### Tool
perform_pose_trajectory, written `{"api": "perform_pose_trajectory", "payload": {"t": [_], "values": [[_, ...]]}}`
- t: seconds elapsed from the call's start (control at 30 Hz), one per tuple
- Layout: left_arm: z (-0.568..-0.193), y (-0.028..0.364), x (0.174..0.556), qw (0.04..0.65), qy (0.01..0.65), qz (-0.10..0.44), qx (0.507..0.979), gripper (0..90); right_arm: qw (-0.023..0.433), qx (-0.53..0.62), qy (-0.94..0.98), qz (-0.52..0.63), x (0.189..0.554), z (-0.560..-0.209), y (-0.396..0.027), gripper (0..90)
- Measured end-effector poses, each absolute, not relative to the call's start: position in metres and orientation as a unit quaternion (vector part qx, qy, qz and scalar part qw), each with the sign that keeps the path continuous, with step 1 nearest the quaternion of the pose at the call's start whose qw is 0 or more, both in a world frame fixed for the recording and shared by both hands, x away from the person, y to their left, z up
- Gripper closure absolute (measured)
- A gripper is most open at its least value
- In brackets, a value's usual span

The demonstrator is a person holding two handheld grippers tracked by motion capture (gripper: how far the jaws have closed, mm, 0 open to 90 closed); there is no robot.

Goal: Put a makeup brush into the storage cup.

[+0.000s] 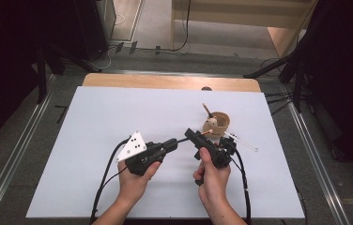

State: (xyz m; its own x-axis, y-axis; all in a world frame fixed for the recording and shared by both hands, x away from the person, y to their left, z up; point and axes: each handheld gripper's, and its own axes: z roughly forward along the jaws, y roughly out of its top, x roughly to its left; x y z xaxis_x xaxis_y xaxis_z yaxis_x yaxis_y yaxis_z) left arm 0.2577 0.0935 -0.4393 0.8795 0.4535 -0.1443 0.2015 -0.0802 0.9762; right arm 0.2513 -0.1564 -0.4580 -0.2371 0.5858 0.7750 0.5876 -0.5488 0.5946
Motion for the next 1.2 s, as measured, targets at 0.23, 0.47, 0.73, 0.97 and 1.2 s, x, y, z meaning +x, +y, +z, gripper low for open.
{"api": "perform_pose_trajectory", "payload": {"t": [0.23, 0.47, 0.73, 0.97, 1.2], "values": [[-0.440, 0.092, 0.256, 0.639, 0.221, 0.099, 0.730, 86.6, 0.016, -0.610, -0.468, -0.639, 0.252, -0.460, -0.160, 49.2], [-0.442, 0.089, 0.256, 0.633, 0.218, 0.101, 0.736, 86.6, 0.023, -0.597, -0.466, -0.652, 0.253, -0.460, -0.163, 58.2], [-0.447, 0.084, 0.256, 0.611, 0.214, 0.094, 0.756, 86.3, 0.034, -0.584, -0.456, -0.671, 0.253, -0.459, -0.167, 72.8], [-0.448, 0.090, 0.265, 0.581, 0.269, 0.100, 0.762, 25.0, -0.034, -0.547, -0.494, -0.675, 0.246, -0.445, -0.170, 84.1], [-0.448, 0.099, 0.267, 0.573, 0.267, 0.101, 0.768, 1.3, -0.088, -0.534, -0.522, -0.659, 0.246, -0.439, -0.173, 84.1]]}}
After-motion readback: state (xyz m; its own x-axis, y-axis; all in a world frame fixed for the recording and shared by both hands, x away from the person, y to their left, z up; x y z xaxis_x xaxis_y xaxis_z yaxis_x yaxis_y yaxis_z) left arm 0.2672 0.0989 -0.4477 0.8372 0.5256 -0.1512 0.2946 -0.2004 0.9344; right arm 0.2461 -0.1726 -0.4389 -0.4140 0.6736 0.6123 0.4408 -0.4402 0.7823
